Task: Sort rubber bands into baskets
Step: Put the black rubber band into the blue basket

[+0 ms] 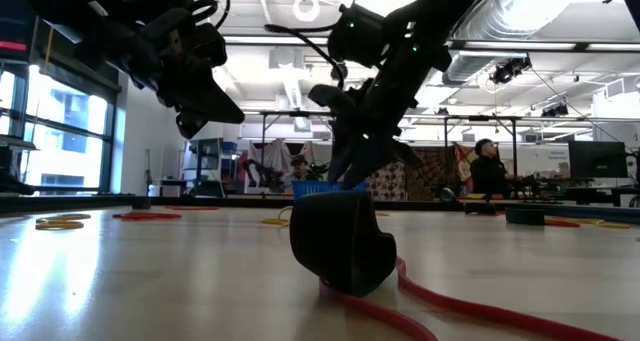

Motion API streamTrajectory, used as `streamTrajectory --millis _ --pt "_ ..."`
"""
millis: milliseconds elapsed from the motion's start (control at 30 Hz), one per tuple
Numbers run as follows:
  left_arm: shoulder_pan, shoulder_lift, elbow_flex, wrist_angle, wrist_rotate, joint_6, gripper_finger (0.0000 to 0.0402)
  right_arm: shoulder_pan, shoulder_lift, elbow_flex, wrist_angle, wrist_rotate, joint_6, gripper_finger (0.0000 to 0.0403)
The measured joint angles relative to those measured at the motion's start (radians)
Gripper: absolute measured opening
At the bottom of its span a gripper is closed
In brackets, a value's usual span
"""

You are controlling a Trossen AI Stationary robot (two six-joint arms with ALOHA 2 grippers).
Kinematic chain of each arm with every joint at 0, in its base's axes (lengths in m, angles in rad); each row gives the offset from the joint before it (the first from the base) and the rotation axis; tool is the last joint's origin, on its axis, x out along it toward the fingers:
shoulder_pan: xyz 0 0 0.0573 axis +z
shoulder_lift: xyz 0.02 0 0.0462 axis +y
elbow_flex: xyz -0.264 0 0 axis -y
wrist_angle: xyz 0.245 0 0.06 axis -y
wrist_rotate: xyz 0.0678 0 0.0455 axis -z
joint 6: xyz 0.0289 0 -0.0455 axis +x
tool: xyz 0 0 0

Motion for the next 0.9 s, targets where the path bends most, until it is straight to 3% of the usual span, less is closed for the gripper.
streamTrajectory --millis 133,467,633,900 --pt "0.000 0.000 0.000 0.003 0.000 -0.002 0.0000 0.000 0.021 0.000 -0.004 -0.007 0.004 0.0116" --pt "0.000 0.000 0.000 0.003 0.000 -0.004 0.0000 0.000 0.045 0.000 0.001 0.003 0.057 0.0192" --pt "0.000 0.000 0.000 0.003 0.000 -0.004 0.0000 -0.001 0.045 0.000 0.001 0.013 0.045 0.0186" --pt "0.000 0.000 0.000 0.002 -0.003 -0.004 0.0000 -0.001 0.075 0.000 0.061 -0.027 0.034 0.0141"
